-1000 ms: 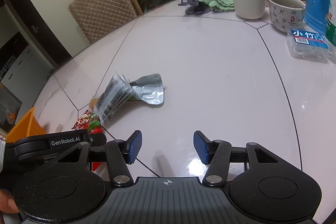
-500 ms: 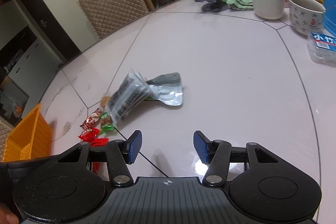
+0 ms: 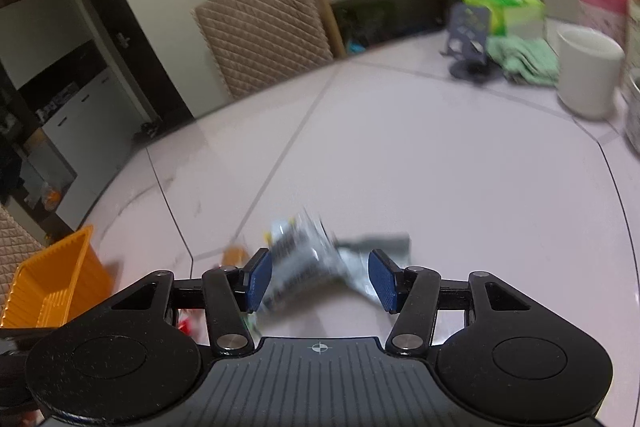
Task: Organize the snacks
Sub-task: 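Grasp the red printed packet with the left tool while the right tool grasps the clear dark-snack packet, then carry the red packet and clear packet toward the orange tray with both tools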
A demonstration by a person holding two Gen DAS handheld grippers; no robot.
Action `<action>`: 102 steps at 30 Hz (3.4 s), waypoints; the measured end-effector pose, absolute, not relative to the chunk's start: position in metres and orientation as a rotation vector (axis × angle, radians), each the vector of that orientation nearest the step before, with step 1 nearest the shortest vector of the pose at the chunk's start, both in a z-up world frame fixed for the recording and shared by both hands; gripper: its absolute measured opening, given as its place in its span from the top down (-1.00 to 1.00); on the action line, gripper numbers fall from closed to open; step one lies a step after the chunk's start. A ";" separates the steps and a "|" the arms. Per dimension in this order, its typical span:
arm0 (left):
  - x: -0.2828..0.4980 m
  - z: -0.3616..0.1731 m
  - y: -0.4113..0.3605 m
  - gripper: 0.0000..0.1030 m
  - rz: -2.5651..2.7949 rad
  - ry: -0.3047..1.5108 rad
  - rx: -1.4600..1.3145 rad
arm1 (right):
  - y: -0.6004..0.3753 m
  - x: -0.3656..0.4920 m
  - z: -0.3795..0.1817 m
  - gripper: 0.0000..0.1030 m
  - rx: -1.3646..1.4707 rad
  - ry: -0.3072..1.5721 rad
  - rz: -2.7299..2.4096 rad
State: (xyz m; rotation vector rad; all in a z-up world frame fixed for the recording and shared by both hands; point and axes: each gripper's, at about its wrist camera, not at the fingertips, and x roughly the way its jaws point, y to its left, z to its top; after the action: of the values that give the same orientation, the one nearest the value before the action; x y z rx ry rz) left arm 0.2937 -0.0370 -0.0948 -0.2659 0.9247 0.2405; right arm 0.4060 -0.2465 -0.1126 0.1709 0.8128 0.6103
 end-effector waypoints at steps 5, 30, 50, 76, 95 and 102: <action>0.293 -0.092 -0.027 0.55 0.261 0.916 -0.281 | -0.227 0.431 -0.117 -0.06 0.156 0.809 0.633; 0.279 -0.097 -0.022 0.55 0.247 0.958 -0.314 | -0.246 0.334 -0.126 0.20 0.054 0.984 0.704; 0.275 -0.089 -0.020 0.55 0.270 0.937 -0.309 | -0.184 0.359 -0.145 0.07 -0.192 0.882 0.788; 0.252 -0.061 -0.018 0.55 0.255 0.873 -0.309 | -0.194 0.320 -0.086 0.24 -0.165 0.826 0.795; 0.157 -0.019 0.043 0.55 0.333 0.784 -0.385 | -0.149 0.246 -0.037 0.24 -0.037 0.867 0.946; 0.123 -0.015 0.084 0.55 0.418 0.768 -0.412 | -0.101 0.224 -0.034 0.24 -0.043 0.864 1.022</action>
State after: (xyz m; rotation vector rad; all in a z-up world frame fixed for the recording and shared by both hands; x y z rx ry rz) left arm 0.1228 0.0838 -0.0154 -0.4119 0.7678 0.4185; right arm 0.2240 -0.1013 -0.0340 -0.0435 0.8642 1.0215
